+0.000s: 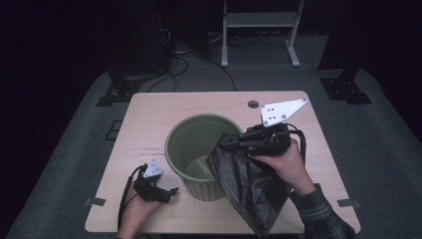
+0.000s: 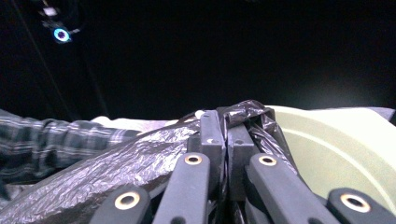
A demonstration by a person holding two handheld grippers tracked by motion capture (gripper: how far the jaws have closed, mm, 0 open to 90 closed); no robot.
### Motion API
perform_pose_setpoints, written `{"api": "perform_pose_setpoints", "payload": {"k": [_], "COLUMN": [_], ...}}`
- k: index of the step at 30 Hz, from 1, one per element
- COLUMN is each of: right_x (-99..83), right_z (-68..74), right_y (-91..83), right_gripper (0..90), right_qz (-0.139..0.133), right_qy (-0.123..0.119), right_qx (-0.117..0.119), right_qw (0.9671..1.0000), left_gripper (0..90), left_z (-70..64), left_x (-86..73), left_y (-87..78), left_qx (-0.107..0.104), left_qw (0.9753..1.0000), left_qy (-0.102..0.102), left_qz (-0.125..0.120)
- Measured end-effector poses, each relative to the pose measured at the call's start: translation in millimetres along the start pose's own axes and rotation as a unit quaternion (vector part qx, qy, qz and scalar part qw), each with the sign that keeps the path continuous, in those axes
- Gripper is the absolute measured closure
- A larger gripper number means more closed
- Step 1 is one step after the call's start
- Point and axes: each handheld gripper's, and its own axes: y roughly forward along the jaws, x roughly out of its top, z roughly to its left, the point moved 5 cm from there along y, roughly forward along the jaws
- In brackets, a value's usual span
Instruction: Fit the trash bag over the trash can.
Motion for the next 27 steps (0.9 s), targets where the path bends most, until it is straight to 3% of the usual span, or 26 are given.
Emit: {"api": "perform_pose_setpoints", "payload": {"k": [5,15,27], "right_x": [17.4,48.3,76.1], "right_z": [-4.4,-13.3,-15.3], "right_y": [13.9,39.5,85.6], "right_gripper": [88.6,88.5,88.4], "right_qz": [-0.001,-0.024,-0.041], "right_qy": [-0.009,-0.006,-0.002], "right_qx": [0.003,0.047,0.09], "right_qw": [1.0,0.9986,0.9951], "left_gripper": [0.0,0.0,0.0], "left_z": [0.0,0.0,0.1], "left_x": [0.0,0.0,0.0], "left_y": [0.0,0.0,0.0], "left_qx": [0.0,0.0,0.001], "left_qw": [1.0,1.0,1.0], "left_qy": [0.0,0.0,0.0], "left_qz": [0.0,0.0,0.001]}}
